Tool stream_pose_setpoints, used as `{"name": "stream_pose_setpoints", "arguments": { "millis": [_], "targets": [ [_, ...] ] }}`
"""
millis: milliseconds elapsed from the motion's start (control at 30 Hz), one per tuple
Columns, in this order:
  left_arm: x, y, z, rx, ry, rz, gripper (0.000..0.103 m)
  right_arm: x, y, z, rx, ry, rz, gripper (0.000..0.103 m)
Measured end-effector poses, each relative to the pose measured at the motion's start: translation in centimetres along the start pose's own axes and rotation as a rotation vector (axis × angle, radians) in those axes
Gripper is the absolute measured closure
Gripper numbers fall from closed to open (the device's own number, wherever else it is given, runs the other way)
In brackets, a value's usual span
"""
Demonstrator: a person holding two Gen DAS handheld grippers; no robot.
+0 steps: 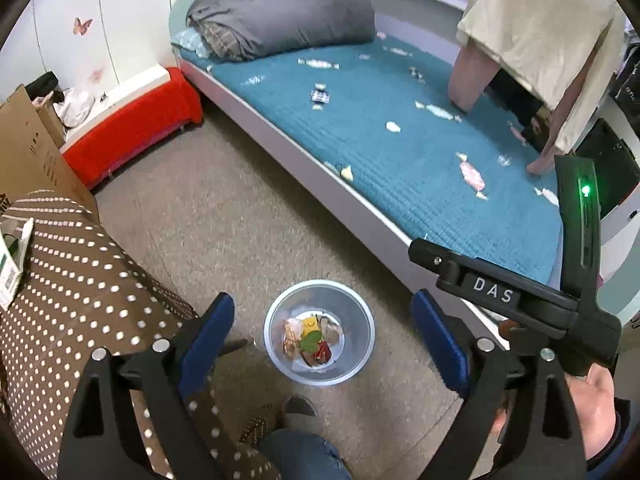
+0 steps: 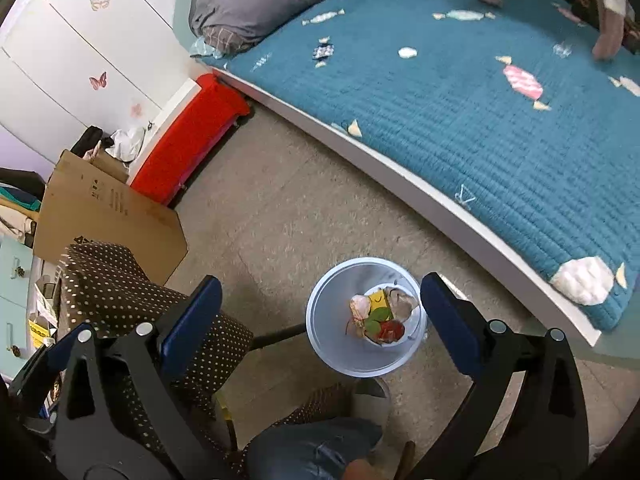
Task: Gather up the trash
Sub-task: 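Carry both items over the blue trash bin and open both tools to drop them, then move both open tools back over the polka-dot table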
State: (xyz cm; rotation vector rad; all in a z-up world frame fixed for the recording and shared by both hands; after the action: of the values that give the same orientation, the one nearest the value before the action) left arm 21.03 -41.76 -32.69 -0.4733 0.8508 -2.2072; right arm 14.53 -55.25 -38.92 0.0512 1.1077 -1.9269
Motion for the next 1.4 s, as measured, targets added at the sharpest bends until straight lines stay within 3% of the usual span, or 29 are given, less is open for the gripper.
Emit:
{"name": "stream_pose_setpoints", "arguments": {
  "millis": [533, 900, 1233, 1400],
  "targets": [
    [-2.5, -11.0, 2.8, 0.228, -0.053, 0.038, 0.012, -7.9, -10.0, 3.5, 0.204, -0.172, 0.009, 0.006],
    [-8.0, -18.8, 2.7, 0.385, -0.112, 0.139, 0.012, -16.2, -16.4, 3.8, 0.328, -0.316, 0.075, 0.006],
    [-13.7, -24.3, 1.2, 0.451, -0.172, 0.244, 0.012, -23.7, -19.7, 2.0, 0.377, -0.403, 0.205, 0.006],
    [-17.7, -26.1, -0.7, 0.461, -0.232, 0.318, 0.012, -26.9, -19.4, -0.1, 0.334, -0.447, 0.268, 0.006]
  ]
}}
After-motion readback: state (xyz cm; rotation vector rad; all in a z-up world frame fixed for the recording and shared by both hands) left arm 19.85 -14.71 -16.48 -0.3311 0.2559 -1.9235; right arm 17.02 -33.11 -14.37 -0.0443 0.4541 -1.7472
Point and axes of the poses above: each gripper's, at about its wrist camera, not at the fingertips, and y roughly the way its jaws point, x to its right, z to its top, the point moved 8 cm from there along y, roughly the way its jaws point, and after that the axes turned 15 degrees about x, right-handed, at the moved point
